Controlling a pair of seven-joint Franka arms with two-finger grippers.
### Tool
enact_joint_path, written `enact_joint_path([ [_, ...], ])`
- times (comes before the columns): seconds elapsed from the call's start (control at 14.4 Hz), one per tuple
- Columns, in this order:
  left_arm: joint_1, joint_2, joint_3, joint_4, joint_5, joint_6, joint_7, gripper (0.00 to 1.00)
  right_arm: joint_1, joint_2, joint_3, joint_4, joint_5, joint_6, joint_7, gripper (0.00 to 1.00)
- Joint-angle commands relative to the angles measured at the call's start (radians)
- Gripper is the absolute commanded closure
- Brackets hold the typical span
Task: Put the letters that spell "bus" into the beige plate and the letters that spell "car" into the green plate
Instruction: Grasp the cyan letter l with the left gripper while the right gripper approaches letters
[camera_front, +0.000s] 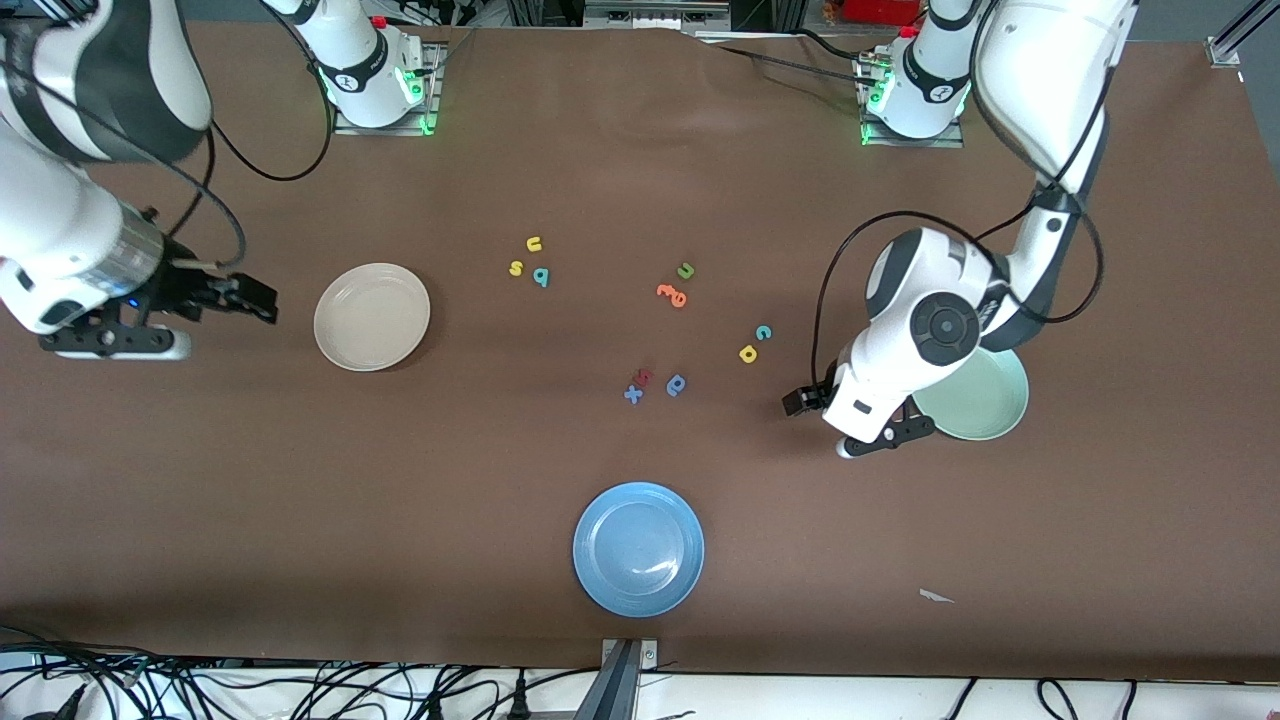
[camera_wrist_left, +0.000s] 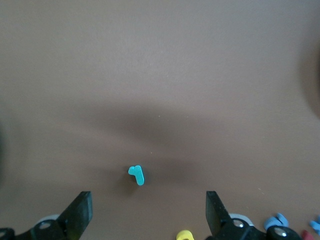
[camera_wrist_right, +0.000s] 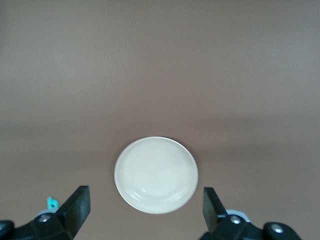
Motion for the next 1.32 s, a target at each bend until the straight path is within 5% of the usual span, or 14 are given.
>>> enact_joint_path([
  [0.0, -0.003, -0.01, 0.004, -0.052, 0.013, 0.074, -0.025, 0.0, 0.051, 0.06, 0.024, 0.027, 0.016, 0.06, 0.136, 0.0],
  [0.28, -0.004, 0.006, 0.009, -0.164, 0.074, 0.296, -0.057, 0.0, 0.102, 0.135, 0.025, 0.032, 0.024, 0.091, 0.184, 0.0],
  [0.55, -0.018, 0.048, 0.004, -0.158, 0.298, 0.312, -0.278, 0.0, 0.183, 0.215, 0.072, -0.008, 0.015, 0.194, 0.368, 0.0],
  [0.83, -0.032, 0.067, 0.003, -0.156, 0.303, 0.309, -0.295, 0.0, 0.181, 0.195, 0.166, -0.224, 0.01, 0.423, 0.461, 0.0],
  [1.04, -0.032, 0.085, 0.003, -0.15, 0.302, 0.309, -0.289, 0.1, 0.181, 0.154, 0.208, -0.405, 0.01, 0.606, 0.506, 0.0],
  [1.25, -0.03, 0.093, 0.003, -0.15, 0.302, 0.297, -0.281, 0.19, 0.181, 0.134, 0.235, -0.486, 0.008, 0.643, 0.509, 0.0],
])
